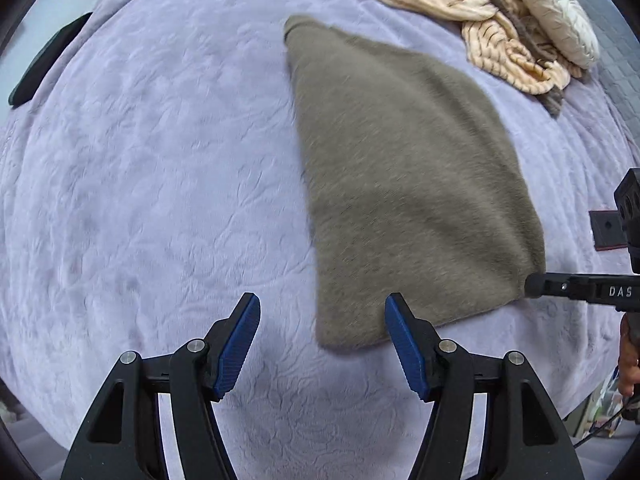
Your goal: Fold small clothes
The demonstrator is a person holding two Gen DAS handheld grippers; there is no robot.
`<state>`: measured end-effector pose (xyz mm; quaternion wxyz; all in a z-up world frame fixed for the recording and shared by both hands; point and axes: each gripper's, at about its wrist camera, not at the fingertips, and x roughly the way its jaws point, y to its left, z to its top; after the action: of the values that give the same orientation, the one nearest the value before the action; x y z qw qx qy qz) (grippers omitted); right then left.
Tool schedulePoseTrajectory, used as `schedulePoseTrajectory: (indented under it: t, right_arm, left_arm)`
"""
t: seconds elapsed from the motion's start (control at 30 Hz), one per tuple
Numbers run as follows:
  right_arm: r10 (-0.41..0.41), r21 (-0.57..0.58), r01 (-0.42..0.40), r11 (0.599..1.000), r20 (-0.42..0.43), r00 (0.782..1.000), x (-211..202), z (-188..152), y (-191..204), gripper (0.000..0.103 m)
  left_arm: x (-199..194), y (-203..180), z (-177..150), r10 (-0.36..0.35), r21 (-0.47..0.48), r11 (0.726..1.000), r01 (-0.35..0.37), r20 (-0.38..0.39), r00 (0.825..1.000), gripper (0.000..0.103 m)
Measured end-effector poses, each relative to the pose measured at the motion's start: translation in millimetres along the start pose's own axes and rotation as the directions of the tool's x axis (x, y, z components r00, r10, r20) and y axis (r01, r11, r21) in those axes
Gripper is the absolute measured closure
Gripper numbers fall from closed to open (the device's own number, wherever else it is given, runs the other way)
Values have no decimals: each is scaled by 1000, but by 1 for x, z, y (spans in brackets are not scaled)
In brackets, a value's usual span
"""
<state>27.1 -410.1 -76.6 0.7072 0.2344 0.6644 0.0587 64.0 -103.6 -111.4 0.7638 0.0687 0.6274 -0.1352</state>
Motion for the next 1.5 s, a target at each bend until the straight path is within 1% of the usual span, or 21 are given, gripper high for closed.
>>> schedulePoseTrajectory:
  t: [0.1, 0.23, 0.47, 0.5, 0.53, 0.57, 0.6, 0.77, 0.83, 0.87, 0.9, 0.93, 1.0, 1.07, 1.1, 1.13, 1.17, 1.27, 1.33, 1.4, 1.5]
  right_arm:
    - [6, 22, -6, 1000, 2, 1000, 5, -1, -6, 97]
    - [-19, 11, 19, 1000, 2, 1000, 2, -3, 1, 97]
    - [-18, 32, 17, 999, 15, 1000, -14, -8, 4, 94]
    - [-30, 31, 30, 999, 13, 999, -15, -9, 3, 91]
    - [-51, 27, 51, 998, 5, 999, -17, -10, 3, 90]
    - [-65, 21, 65, 998, -1, 998, -18, -11, 1, 90]
    - [-73, 16, 73, 997, -3, 997, -20, -12, 1, 90]
    - [-120, 2, 120, 993, -1, 993, -31, -15, -9, 88]
    - [-124, 6, 124, 992, 3, 992, -35, -14, -10, 71]
    - [-124, 7, 124, 992, 9, 992, -37, -12, -10, 64]
    - [-121, 4, 121, 993, 16, 993, -39, -9, -9, 53]
    - [-109, -1, 109, 994, 28, 994, -41, -4, -8, 51]
    - [-70, -7, 70, 998, 52, 996, -45, 3, -5, 50]
    - [-5, -5, 6, 1000, 80, 997, -50, 16, -6, 47]
    - [20, -2, -20, 1000, 93, 995, -52, 23, -8, 41]
    - [55, 1, -56, 998, 111, 992, -51, 32, -9, 36]
    - [81, 3, -82, 997, 123, 989, -51, 39, -12, 34]
    - [138, 14, -142, 990, 141, 980, -44, 67, -21, 33]
    - [176, 11, -179, 984, 140, 974, -38, 83, -26, 32]
    - [183, -3, -184, 983, 129, 975, -32, 95, -30, 32]
    - [192, -20, -191, 981, 105, 976, -21, 109, -35, 32]
  left_arm:
    - [2, -4, -8, 42, 15, 999, -42, -31, 999, 37]
    - [-5, -8, -17, 49, 26, 998, -48, -37, 998, 37]
    - [-14, -5, -20, 48, 0, 999, -48, -36, 998, 37]
    - [-14, -6, -18, 50, 0, 999, -50, -35, 998, 35]
    - [-13, -6, -17, 54, -2, 999, -54, -34, 998, 30]
    - [-13, -6, -16, 55, -5, 998, -56, -34, 998, 14]
    - [-12, -6, -15, 56, -9, 998, -57, -27, 998, 11]
    - [-8, -6, -8, 57, -20, 998, -58, -31, 998, 11]
    - [-4, -6, -5, 52, -29, 998, -53, -39, 998, 11]
    - [-3, -5, -3, 49, -31, 998, -50, -41, 998, 11]
    - [-1, -4, -1, 45, -32, 998, -46, -42, 998, 11]
    - [0, -2, 2, 37, -36, 999, -38, -42, 998, 11]
    - [1, 4, 8, -5, -58, 998, 2, -37, 999, 11]
    - [2, 14, 17, -98, -96, 991, 96, -23, 995, 11]
    - [3, 19, 21, -148, -107, 984, 145, -16, 989, 11]
    - [5, 23, 24, -191, -111, 976, 188, -13, 982, 11]
    - [9, 26, 28, -229, -111, 968, 227, -13, 973, 11]
    - [22, 32, 36, -299, -107, 950, 295, -26, 954, 11]
    - [33, 35, 40, -379, -108, 922, 372, -48, 924, 11]
    - [39, 33, 41, -431, -104, 900, 424, -61, 900, 11]
    - [46, 27, 42, -460, -76, 887, 455, -73, 885, 11]
